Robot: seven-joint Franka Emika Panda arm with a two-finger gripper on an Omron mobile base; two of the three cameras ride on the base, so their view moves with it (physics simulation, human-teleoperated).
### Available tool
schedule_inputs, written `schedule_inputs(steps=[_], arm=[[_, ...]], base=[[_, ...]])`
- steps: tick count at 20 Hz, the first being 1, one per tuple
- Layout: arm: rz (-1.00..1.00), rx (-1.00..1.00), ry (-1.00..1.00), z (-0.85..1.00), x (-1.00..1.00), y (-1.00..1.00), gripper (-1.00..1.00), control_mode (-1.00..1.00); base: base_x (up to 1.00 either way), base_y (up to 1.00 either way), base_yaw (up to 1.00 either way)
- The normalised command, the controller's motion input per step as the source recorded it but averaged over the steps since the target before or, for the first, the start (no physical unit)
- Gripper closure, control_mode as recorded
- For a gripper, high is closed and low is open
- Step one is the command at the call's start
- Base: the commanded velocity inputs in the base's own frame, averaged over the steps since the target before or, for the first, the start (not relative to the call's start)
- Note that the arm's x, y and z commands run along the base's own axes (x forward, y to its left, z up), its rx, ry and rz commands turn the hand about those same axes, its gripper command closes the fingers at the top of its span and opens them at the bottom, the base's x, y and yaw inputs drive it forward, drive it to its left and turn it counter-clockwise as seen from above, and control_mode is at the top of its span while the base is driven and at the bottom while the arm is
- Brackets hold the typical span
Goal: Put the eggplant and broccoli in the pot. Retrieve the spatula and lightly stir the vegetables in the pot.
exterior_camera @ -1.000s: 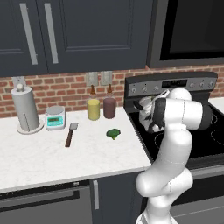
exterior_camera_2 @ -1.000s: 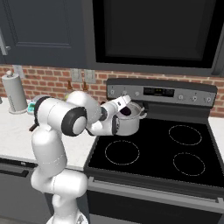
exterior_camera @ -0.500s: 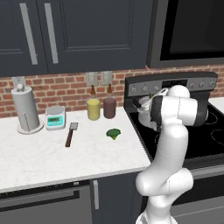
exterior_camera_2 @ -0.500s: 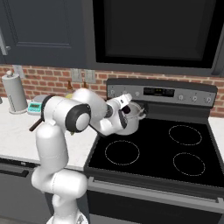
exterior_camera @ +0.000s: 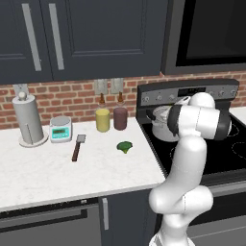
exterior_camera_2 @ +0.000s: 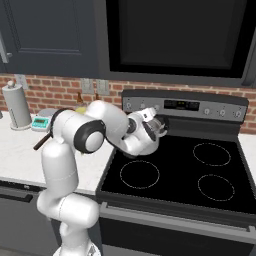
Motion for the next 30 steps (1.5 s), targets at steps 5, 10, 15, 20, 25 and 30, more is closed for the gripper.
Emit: schedule_inputs(steps=[5,10,15,20,25,30], arm=[[0.0,0.03,-0.02,0.11,-0.41,-0.06,-1.0,-1.0],[0.0,0.03,-0.08,0.33,-0.7,0.0,-1.0,-1.0],[-0.05,0.05,-0.1,0.56,-0.98,0.0,-1.0,-1.0],[-0.11,0.05,-0.02,0.72,-1.0,0.05,-1.0,-1.0],[-0.04,0.03,0.07,0.94,-0.81,0.52,-1.0,-1.0],[0.0,0.0,0.3,0.99,-0.51,0.92,-1.0,-1.0]], base=[[0.0,0.0,0.0],[0.0,0.0,0.0],[0.0,0.0,0.0],[0.0,0.0,0.0],[0.0,0.0,0.0],[0.0,0.0,0.0]])
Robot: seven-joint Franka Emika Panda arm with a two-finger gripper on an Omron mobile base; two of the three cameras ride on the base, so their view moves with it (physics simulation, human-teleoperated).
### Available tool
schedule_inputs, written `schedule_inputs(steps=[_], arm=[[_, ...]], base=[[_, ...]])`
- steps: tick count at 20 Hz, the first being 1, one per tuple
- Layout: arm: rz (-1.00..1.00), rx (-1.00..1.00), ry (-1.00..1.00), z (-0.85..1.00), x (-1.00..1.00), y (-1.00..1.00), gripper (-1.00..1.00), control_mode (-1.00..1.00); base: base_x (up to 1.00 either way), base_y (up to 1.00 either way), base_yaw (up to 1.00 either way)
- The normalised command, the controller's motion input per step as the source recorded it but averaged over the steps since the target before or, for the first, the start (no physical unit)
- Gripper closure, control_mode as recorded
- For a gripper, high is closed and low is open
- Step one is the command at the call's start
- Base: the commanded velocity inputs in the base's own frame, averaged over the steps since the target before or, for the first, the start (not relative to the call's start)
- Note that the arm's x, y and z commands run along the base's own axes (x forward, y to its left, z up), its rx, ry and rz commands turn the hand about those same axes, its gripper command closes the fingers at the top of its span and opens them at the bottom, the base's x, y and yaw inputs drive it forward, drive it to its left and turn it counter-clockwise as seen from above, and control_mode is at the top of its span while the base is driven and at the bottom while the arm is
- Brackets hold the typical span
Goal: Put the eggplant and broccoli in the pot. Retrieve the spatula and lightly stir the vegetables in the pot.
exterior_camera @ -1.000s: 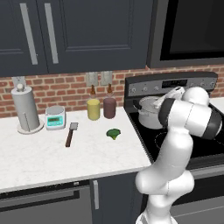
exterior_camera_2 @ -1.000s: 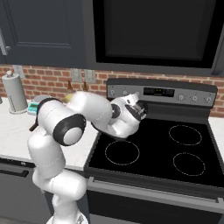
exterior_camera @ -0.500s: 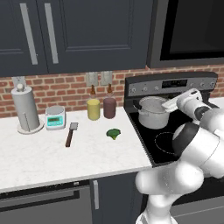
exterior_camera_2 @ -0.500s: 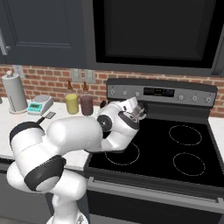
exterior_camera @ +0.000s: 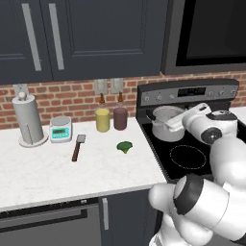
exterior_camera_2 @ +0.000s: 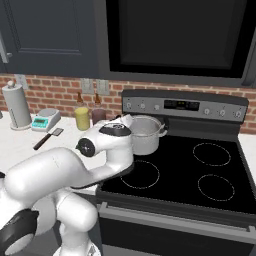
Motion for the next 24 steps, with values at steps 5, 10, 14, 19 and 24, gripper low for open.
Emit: schedule_inputs(steps=[5,10,14,19,24], arm=[[0.0,0.0,0.52,0.66,-0.21,0.97,-1.0,-1.0],[0.0,0.0,0.58,0.32,-0.01,0.82,-1.0,-1.0],[0.0,-0.03,0.53,0.05,0.0,0.68,-1.0,-1.0],[0.0,-0.04,0.51,-0.07,0.0,0.34,-1.0,-1.0],[0.0,-0.01,0.5,-0.05,0.07,0.41,-1.0,-1.0]], base=[[0.0,0.0,0.0],[0.0,0.0,0.0],[0.0,0.0,0.0],[0.0,0.0,0.0],[0.0,0.0,0.0]])
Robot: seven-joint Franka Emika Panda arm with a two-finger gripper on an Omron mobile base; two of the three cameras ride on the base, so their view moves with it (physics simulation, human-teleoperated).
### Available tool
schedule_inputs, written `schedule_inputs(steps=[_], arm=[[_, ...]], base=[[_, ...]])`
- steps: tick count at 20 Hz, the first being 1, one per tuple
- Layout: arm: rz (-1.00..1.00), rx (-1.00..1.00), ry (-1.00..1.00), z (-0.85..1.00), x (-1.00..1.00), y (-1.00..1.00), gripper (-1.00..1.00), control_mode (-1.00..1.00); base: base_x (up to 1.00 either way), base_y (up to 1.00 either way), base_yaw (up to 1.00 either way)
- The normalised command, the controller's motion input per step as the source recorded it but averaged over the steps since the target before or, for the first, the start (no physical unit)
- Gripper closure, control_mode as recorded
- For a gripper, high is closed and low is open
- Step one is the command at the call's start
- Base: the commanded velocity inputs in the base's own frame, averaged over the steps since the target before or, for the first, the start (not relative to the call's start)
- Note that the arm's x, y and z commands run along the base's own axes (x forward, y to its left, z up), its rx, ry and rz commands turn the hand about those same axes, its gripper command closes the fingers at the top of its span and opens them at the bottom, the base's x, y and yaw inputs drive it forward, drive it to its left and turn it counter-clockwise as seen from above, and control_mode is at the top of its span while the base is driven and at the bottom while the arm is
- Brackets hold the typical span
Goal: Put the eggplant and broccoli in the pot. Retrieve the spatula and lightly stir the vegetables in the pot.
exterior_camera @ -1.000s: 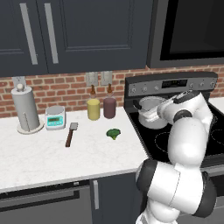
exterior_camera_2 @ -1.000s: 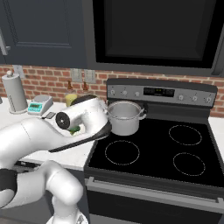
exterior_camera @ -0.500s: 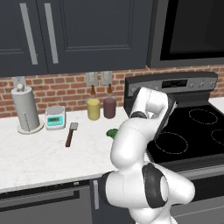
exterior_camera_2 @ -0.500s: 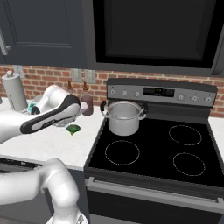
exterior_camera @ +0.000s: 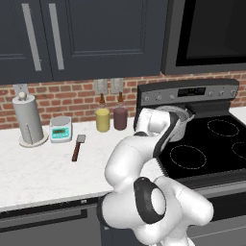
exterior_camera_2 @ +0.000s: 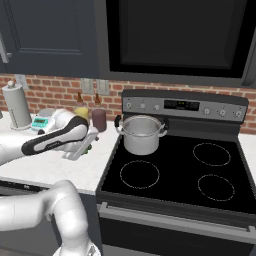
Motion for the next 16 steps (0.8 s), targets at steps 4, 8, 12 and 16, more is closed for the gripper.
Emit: schedule_inputs(steps=[4,8,12,16], arm=[[0.0,0.0,0.42,0.17,0.0,0.68,-1.0,-1.0],[0.0,0.02,0.4,0.56,0.0,0.85,-1.0,-1.0],[0.0,0.03,0.31,0.77,0.0,0.88,-1.0,-1.0],[0.0,0.0,0.39,0.65,0.18,0.93,-1.0,-1.0]], base=[[0.0,0.0,0.0],[0.0,0.0,0.0],[0.0,0.0,0.0],[0.0,0.0,0.0]])
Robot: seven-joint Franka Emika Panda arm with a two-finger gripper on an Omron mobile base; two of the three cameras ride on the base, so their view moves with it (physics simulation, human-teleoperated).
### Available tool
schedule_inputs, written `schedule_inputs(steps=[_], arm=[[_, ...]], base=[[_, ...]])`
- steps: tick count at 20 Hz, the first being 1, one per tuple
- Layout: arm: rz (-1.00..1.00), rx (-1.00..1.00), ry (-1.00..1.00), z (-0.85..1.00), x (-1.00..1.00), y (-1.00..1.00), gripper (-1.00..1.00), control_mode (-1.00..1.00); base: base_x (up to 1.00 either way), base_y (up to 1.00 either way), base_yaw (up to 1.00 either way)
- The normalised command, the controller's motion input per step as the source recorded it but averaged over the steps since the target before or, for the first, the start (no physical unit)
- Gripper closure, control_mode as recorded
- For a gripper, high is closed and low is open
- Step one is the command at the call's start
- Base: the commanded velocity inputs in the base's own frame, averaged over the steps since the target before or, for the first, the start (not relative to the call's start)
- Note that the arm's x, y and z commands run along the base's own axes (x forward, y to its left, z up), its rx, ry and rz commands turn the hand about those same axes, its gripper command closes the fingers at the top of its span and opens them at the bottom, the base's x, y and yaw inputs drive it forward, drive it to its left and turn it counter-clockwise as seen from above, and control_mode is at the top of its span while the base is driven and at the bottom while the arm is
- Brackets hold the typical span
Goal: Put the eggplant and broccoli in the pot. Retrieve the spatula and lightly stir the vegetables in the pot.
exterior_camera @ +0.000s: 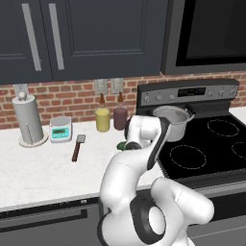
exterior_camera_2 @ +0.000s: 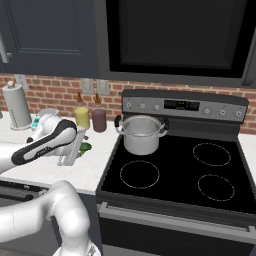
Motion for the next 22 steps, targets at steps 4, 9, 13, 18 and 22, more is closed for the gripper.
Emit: schedule_inputs(steps=[4,9,13,18,22], arm=[[0.0,0.0,0.48,0.49,0.39,1.0,-1.0,-1.0],[0.0,0.03,0.52,0.34,0.47,0.99,-1.0,-1.0],[0.0,0.01,0.53,0.08,0.54,0.84,-1.0,-1.0],[0.0,0.0,0.45,0.0,0.52,0.66,-1.0,-1.0],[0.0,0.0,0.31,0.0,0.5,0.63,-1.0,-1.0]], base=[[0.0,0.0,0.0],[0.0,0.0,0.0],[0.0,0.0,0.0],[0.0,0.0,0.0],[0.0,0.0,0.0]])
